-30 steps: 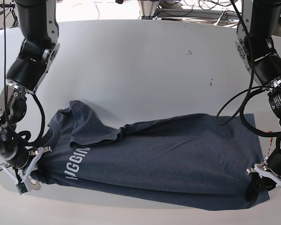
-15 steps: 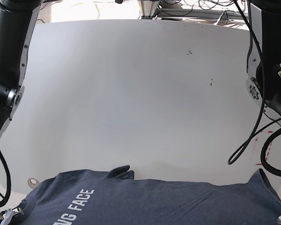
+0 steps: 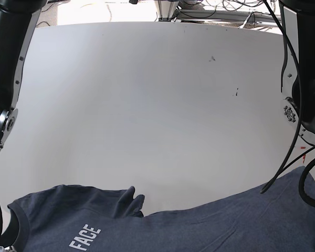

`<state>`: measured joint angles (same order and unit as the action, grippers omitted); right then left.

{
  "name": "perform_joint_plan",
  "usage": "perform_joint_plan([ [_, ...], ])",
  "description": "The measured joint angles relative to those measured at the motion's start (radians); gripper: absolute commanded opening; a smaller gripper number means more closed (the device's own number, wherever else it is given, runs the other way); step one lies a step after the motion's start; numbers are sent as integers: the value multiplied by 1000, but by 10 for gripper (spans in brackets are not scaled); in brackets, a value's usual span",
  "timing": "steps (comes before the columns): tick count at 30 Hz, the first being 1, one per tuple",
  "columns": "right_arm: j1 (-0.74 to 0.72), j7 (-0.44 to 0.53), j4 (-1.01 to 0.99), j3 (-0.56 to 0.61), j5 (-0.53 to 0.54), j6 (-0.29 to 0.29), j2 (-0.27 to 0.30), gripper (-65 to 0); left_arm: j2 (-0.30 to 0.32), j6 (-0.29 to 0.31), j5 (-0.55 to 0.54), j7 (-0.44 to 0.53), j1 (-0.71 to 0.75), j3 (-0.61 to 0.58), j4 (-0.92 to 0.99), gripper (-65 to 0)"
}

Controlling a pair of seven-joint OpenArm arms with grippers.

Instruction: Fold the T-shirt properly

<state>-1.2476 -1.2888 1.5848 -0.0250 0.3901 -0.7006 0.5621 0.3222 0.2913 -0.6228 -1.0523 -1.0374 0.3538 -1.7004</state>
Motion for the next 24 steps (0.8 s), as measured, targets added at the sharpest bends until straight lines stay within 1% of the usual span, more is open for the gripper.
perform_joint_plan([
  [5,63,6,16,-24,7,0,0,-640,5,0,-2,16,48,1,-4,-650],
  [11,195,2,42,-76,8,0,-2,-640,-4,2,-5,3,167,2,-13,-650],
  [17,309,4,41,-108,11,0,-11,-642,-13,4,-16,-7,291,41,-15,-650],
  [21,350,9,38,-108,8,0,-17,-642,-33,1,1,-6,320,50,-11,-650],
  [24,364,32,36,-108,3,-2,-18,-642,-47,-3,10,-5,322,51,-11,-650],
])
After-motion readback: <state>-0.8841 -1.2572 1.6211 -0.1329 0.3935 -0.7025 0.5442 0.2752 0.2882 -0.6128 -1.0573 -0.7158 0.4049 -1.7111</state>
